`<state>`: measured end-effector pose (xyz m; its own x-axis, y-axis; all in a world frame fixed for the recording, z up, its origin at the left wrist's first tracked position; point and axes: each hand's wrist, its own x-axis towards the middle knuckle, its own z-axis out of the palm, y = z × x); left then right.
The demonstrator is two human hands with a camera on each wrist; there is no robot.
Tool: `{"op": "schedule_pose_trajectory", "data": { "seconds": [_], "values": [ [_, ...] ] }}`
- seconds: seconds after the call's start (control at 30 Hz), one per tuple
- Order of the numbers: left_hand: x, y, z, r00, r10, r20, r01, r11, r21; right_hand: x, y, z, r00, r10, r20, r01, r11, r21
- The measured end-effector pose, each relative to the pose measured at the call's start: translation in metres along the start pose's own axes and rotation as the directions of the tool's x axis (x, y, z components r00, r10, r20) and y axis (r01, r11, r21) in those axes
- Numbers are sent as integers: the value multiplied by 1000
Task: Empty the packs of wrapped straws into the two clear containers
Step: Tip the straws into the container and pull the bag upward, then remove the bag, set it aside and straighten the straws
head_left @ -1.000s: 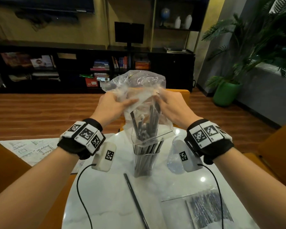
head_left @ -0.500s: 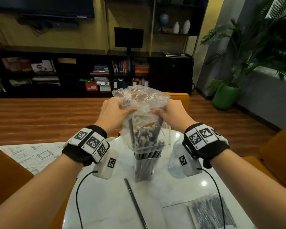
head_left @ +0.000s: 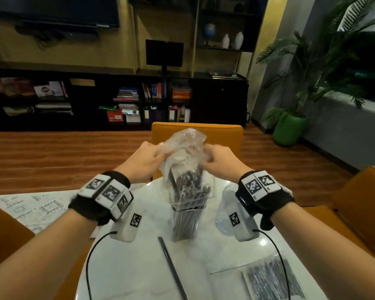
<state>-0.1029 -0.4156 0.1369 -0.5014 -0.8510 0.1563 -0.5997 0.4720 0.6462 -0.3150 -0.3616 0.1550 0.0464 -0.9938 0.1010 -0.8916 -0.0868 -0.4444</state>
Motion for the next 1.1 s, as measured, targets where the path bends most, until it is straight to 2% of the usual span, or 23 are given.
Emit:
{"op": "schedule_pose_trajectory", "data": {
  "seconds": [0.03,0.07,0.1,0.17,0.23,0.3,0.37,0.4,0.47,0.5,0.53,0.6,0.7,0.73,0.8,0.83,0.9,0.93,0.97,1.03,1.07,1.1],
  "values": [
    [-1,2,-4,1000,-16,-22,15,998,-61,-2,1,2,999,-3,43,5,999,-42],
    [-2,4,-8,995,-40,-90,30,993,-113,-3,0,3,1000,-16,25,18,998,-68],
    [-3,5,-10,979,-73,-189,47,989,-140,-3,-1,4,999,-25,-45,22,998,-50],
    [-3,7,-12,919,-93,-384,36,988,-152,1,-2,2,980,-35,-198,39,999,16],
    [-4,7,-14,880,-111,-463,43,987,-155,4,-4,1,985,-31,-170,33,999,8],
    [-5,4,-17,896,-125,-425,106,992,-69,7,-5,1,985,-27,-169,24,1000,-17],
    [-5,2,-23,935,-103,-339,138,987,81,9,-5,-3,961,-48,-272,51,999,3],
    [-6,4,-27,957,-100,-272,122,991,63,9,-5,-5,953,-50,-298,57,998,17],
    [-8,5,-37,987,-108,-117,89,983,-158,9,-3,-7,948,-32,-316,57,996,68],
    [-9,4,-42,989,-134,-65,112,956,-270,10,-3,-8,942,-13,-335,52,993,106],
    [-11,4,-45,987,-154,-48,130,935,-331,9,-3,-10,931,10,-366,45,989,143],
    [-11,2,-47,975,-187,-120,133,924,-358,9,-4,-14,915,35,-402,43,982,183],
    [-12,2,-42,923,-200,-330,46,906,-421,7,-9,-16,948,11,-319,28,993,116],
    [-11,4,-40,912,-195,-362,32,912,-410,7,-11,-16,950,9,-312,24,994,103],
    [-9,7,-39,929,-168,-329,51,940,-337,11,-10,-17,943,38,-330,-12,997,81],
    [-9,9,-40,956,-143,-257,62,953,-297,13,-9,-18,946,66,-317,-52,997,52],
    [-11,10,-44,989,-108,-105,81,970,-231,11,-9,-25,970,124,-211,-136,990,-44],
    [-11,10,-45,992,-108,-64,91,969,-228,7,-9,-29,984,117,-136,-128,989,-75],
    [-10,9,-45,992,-114,-60,94,960,-265,4,-9,-32,996,85,-35,-87,994,-69],
    [-8,7,-42,987,-97,-132,48,941,-334,-4,-13,-32,987,24,157,-23,1000,-9],
    [-5,7,-38,977,-67,-202,0,949,-316,-7,-17,-30,981,12,191,-9,1000,-18],
    [-3,6,-35,959,-35,-283,-41,965,-258,-7,-19,-27,987,15,160,-12,1000,-19]
  ]
}}
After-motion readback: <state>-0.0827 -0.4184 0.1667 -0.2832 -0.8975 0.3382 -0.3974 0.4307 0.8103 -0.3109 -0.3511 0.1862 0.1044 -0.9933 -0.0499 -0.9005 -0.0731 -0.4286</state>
